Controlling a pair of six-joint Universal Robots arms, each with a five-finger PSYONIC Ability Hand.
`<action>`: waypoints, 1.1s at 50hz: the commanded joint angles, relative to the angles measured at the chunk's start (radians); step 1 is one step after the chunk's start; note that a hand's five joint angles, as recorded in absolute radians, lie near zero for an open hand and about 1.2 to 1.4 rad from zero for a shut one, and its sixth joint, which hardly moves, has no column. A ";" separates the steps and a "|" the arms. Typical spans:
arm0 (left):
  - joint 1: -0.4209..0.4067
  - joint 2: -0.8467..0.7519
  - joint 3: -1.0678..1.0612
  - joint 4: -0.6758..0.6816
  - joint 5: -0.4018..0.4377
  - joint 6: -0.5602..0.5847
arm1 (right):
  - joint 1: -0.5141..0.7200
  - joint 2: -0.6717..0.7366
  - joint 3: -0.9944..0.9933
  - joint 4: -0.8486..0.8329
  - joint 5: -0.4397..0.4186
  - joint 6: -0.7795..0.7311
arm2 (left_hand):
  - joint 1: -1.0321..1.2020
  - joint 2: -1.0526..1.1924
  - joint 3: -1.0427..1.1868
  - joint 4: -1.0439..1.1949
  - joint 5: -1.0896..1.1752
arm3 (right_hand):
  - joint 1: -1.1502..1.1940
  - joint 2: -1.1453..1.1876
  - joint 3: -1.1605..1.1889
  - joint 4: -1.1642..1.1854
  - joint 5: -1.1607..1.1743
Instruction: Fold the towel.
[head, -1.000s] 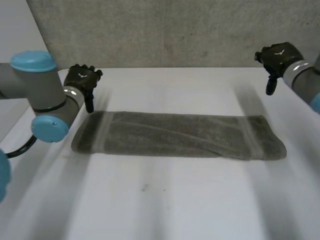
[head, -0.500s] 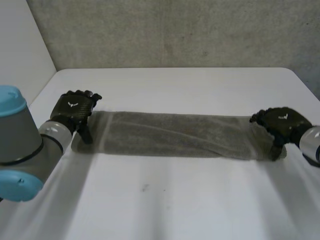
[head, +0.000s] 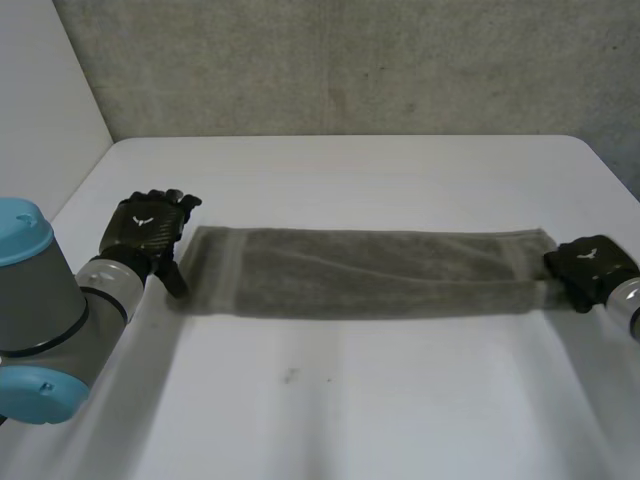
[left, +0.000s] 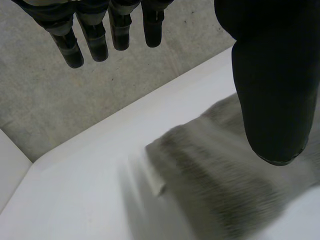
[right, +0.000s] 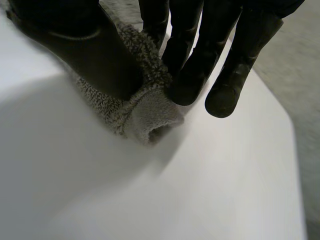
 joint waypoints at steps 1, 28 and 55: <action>-0.001 0.005 -0.008 0.001 0.000 0.000 | -0.135 0.038 -0.138 0.018 0.022 -0.095 | 0.002 0.010 0.008 0.008 -0.025 | 0.091 0.090 0.064 0.057 0.064; -0.004 0.012 -0.026 0.016 -0.003 0.000 | 0.777 0.115 -0.500 0.154 0.120 0.032 | 0.002 0.010 0.008 0.008 -0.025 | 0.091 0.090 0.064 0.057 0.064; -0.087 0.026 -0.031 0.058 0.002 0.003 | 0.592 -0.149 -0.115 0.046 0.106 0.278 | 0.002 0.010 0.008 0.008 -0.025 | -1.131 -1.132 -1.157 -1.165 -1.158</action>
